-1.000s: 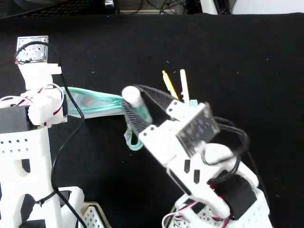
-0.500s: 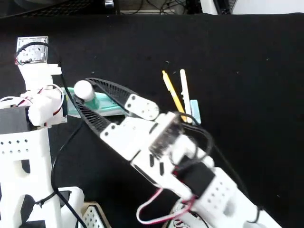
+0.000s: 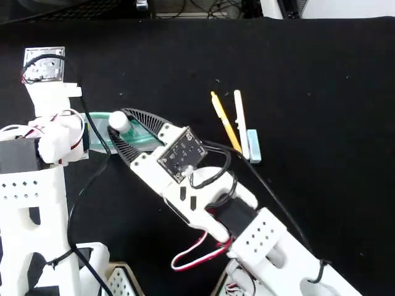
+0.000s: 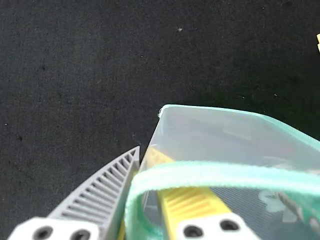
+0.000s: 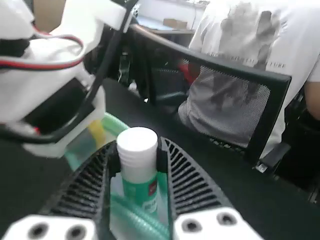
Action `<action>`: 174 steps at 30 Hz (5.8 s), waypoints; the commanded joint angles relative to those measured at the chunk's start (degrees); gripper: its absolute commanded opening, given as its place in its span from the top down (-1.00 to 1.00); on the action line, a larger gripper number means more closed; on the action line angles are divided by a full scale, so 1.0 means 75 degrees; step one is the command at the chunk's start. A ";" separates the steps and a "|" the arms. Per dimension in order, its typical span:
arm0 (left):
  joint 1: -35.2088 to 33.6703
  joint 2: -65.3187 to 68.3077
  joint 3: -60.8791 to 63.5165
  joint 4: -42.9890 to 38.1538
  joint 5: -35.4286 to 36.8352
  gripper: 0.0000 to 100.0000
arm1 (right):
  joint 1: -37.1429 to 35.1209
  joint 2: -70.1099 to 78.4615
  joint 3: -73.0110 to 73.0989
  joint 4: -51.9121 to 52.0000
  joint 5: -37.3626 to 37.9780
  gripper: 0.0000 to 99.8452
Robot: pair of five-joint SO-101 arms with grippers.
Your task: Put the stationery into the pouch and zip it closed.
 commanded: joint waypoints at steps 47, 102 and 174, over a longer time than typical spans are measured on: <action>-0.0018 0.0129 0.0264 -0.0070 -0.0070 0.94 | 0.5017 0.9899 -0.6019 0.4595 0.2450 0.72; -0.0018 0.0129 0.0275 -0.0070 -0.0082 0.94 | 0.3587 0.7285 -0.2350 0.5122 0.1805 0.56; 0.0018 0.0129 0.0346 -0.0070 -0.0082 0.94 | -0.1266 -0.3194 -0.1647 0.2004 0.0621 0.98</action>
